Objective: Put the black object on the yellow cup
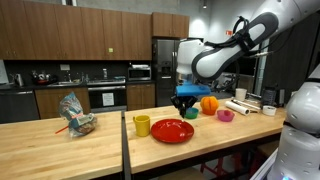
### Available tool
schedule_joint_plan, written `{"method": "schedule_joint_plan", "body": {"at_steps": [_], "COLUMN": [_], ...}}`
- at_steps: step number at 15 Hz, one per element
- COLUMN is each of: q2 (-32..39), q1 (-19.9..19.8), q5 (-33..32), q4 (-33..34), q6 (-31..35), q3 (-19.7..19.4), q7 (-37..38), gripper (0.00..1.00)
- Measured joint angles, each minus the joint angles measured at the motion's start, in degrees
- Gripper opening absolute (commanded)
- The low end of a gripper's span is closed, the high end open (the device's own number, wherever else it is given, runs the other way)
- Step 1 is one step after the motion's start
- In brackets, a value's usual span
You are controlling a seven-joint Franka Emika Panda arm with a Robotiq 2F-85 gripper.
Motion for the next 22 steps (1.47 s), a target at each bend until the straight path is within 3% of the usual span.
{"method": "schedule_joint_plan", "body": {"at_steps": [13, 17, 22], "q2": [16.04, 21.73, 30.33], "q1": [7.74, 9.55, 12.37], "q5": [-1.35, -1.61, -6.67], "q4": [16.03, 23.24, 33.28], "q6": [-1.45, -4.7, -8.76], "q3": [0.35, -0.39, -3.42], "q7": [-0.75, -2.06, -1.84], "gripper": [0.05, 0.05, 0.05]}}
